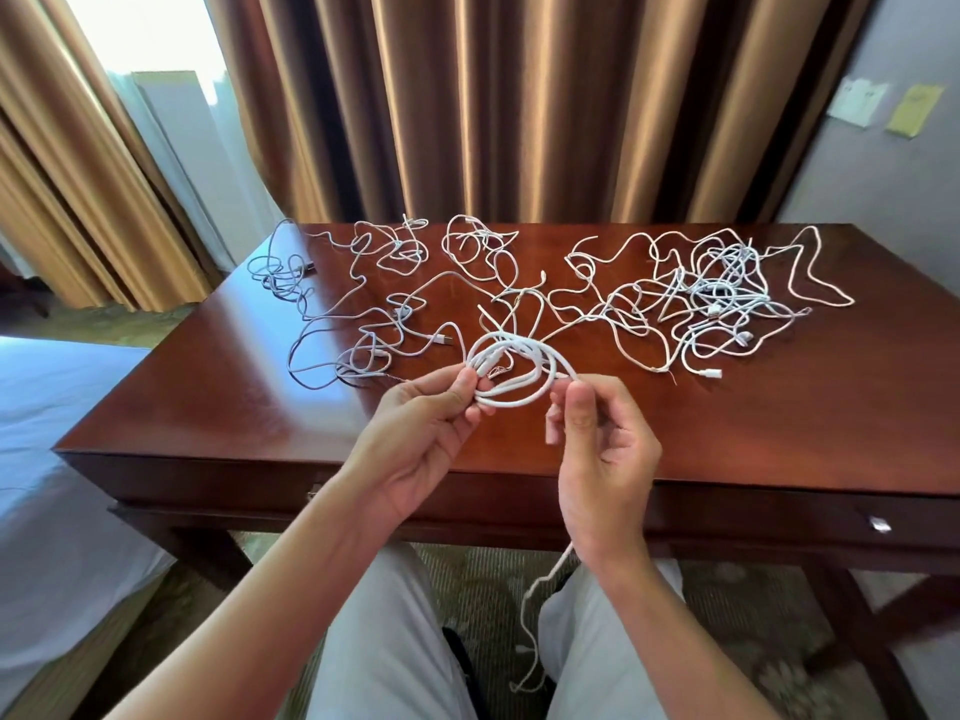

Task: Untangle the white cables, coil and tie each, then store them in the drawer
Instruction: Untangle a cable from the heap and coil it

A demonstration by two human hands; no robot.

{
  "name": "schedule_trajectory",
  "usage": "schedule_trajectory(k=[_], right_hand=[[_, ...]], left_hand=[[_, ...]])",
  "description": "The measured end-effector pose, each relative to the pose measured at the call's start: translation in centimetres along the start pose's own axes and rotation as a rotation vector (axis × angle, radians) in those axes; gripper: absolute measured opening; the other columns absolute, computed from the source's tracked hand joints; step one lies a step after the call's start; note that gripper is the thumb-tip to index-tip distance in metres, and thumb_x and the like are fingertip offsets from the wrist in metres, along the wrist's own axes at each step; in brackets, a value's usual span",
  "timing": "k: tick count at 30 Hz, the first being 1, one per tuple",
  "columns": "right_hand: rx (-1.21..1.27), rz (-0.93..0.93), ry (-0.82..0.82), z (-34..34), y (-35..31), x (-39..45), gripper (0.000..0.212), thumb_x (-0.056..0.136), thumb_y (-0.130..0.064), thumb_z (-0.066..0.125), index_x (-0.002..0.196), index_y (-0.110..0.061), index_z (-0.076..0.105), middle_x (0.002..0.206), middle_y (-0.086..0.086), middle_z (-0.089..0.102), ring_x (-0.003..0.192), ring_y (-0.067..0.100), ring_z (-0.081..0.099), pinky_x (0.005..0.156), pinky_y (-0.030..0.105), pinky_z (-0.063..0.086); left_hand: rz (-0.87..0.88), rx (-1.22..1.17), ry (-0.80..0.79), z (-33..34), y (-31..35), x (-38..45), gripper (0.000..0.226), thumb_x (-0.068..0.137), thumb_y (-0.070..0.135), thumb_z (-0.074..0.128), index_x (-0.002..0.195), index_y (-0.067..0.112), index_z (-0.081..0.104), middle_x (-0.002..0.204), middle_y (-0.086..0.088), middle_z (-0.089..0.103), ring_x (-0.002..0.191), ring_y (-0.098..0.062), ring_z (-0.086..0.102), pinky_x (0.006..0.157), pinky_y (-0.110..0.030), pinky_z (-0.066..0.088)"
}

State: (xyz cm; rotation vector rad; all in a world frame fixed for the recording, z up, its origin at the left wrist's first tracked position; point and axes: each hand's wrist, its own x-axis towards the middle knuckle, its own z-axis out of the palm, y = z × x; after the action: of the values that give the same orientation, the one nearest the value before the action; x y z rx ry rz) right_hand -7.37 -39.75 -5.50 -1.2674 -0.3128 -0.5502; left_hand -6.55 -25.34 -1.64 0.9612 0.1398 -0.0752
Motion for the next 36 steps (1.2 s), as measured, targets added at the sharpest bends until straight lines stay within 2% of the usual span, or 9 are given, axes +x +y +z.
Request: schedule_trajectory(k=[8,11,16,19,21,24,26,29,36], right_hand=[[0.029,0.154,-0.187,1.7,-0.4,0.3,0.068,0.088,-0.049,0.068,0.143,-0.019,0.044,0.134,0.004,0.062,0.124,0.016,0.060,0.099,0.032,0.051],[-0.020,0.169,-0.248,1.6,-0.7,1.0,0.041,0.097,-0.029,0.062,0.137,-0.020,0.052,0.129,0.001,0.066,0.119,0.009,0.063,0.081,0.014,0.052],[-0.202,0.095,-0.301,1.3,-0.1,2.0,0.017,0.104,-0.025,0.044,0.108,-0.019,0.059,0.088,-0.012,0.063,0.084,0.008,0.062,0.077,0.025,0.050],[-0.273,0.099,-0.341,0.5,0.0,2.8,0.021,0.107,-0.026,0.043,0.100,-0.024,0.062,0.078,-0.011,0.057,0.072,0.006,0.055,0.069,0.029,0.049],[-0.298,0.160,-0.414,-0.2,0.0,3.3,0.023,0.108,-0.027,0.044,0.098,-0.024,0.065,0.074,-0.009,0.057,0.065,0.009,0.052,0.060,0.027,0.046],[-0.367,0.305,-0.636,-0.8,-0.7,3.6,0.028,0.102,-0.041,0.052,0.090,-0.022,0.069,0.071,-0.001,0.065,0.061,0.012,0.054,0.056,0.020,0.040],[-0.450,0.330,-0.749,-0.9,-1.2,3.6,0.034,0.099,-0.041,0.059,0.079,-0.016,0.071,0.063,-0.002,0.064,0.057,0.006,0.055,0.057,0.022,0.041],[-0.559,0.346,-0.799,-0.9,-1.7,3.7,0.036,0.096,-0.026,0.067,0.061,-0.021,0.067,0.052,-0.006,0.061,0.048,0.002,0.054,0.057,0.021,0.041],[-0.361,0.418,-0.749,-1.8,-2.2,3.7,0.037,0.090,-0.038,0.073,0.077,-0.004,0.073,0.062,0.009,0.065,0.052,0.008,0.053,0.054,0.020,0.040]], left_hand=[[-0.262,-0.115,-0.114,1.2,-1.0,-0.3,0.031,0.096,-0.010,0.043,0.103,-0.004,0.072,0.098,-0.010,0.070,0.072,-0.007,0.065,0.057,-0.009,0.052],[-0.346,-0.113,-0.203,1.3,-1.4,-0.6,0.041,0.078,-0.015,0.047,0.099,0.002,0.078,0.111,-0.011,0.070,0.093,-0.010,0.064,0.073,-0.012,0.051],[-0.320,-0.027,-0.219,0.7,-1.9,-1.2,0.025,0.085,-0.001,0.056,0.102,-0.009,0.072,0.093,-0.012,0.071,0.074,-0.009,0.070,0.065,-0.013,0.056],[-0.083,0.481,-0.205,-0.3,-1.7,-1.1,0.020,0.096,0.005,0.058,0.108,-0.005,0.071,0.085,-0.009,0.075,0.073,-0.006,0.067,0.069,-0.018,0.055],[0.298,0.914,-0.059,-1.1,-1.0,-0.7,0.012,0.095,0.014,0.065,0.100,0.011,0.076,0.080,-0.005,0.075,0.068,-0.007,0.064,0.068,-0.025,0.054],[0.681,1.053,-0.139,-1.1,0.9,-0.6,0.023,0.092,0.032,0.064,0.113,0.024,0.067,0.100,0.005,0.067,0.080,-0.015,0.064,0.074,-0.031,0.055],[0.767,1.236,-0.335,-0.5,1.8,-0.6,0.036,0.095,0.031,0.063,0.129,0.019,0.063,0.114,0.003,0.060,0.088,-0.016,0.062,0.080,-0.021,0.052],[0.825,1.444,-0.494,-0.1,2.1,-0.6,0.029,0.099,0.027,0.058,0.117,0.009,0.072,0.104,0.000,0.066,0.091,-0.005,0.060,0.082,-0.009,0.042],[0.775,1.418,-0.350,-1.4,1.6,0.3,0.021,0.099,0.018,0.054,0.087,0.005,0.065,0.077,0.009,0.055,0.072,-0.004,0.052,0.068,-0.010,0.036]])
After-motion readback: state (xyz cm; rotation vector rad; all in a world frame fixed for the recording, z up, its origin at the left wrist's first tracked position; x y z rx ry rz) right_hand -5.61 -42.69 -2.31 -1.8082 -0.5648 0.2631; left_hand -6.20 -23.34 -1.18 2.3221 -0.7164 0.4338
